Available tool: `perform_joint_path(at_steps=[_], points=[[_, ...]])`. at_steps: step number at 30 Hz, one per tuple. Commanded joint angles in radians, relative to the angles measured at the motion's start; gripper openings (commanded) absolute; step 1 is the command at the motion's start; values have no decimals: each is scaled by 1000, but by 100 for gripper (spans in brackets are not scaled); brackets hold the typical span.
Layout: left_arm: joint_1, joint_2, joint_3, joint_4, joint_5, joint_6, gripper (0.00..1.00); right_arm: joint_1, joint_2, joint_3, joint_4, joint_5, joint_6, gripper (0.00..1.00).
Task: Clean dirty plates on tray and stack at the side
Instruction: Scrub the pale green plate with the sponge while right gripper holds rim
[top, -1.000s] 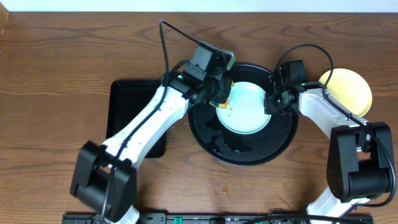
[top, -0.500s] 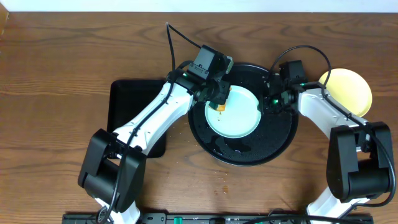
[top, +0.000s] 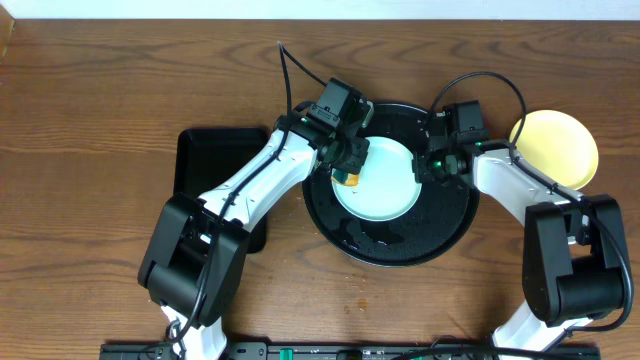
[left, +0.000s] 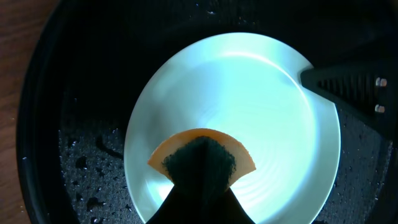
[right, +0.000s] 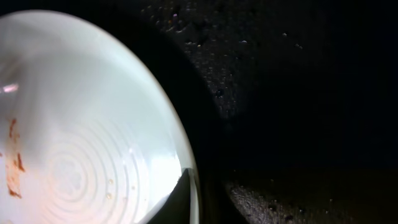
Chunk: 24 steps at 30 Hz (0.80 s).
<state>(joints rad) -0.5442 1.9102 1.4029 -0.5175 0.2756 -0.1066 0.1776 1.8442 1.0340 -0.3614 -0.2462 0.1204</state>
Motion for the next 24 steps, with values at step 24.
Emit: perform_joint_path(at_steps=[24], points=[[3, 131, -61, 116, -82, 21, 8, 27, -11, -11, 6, 10, -13, 1]])
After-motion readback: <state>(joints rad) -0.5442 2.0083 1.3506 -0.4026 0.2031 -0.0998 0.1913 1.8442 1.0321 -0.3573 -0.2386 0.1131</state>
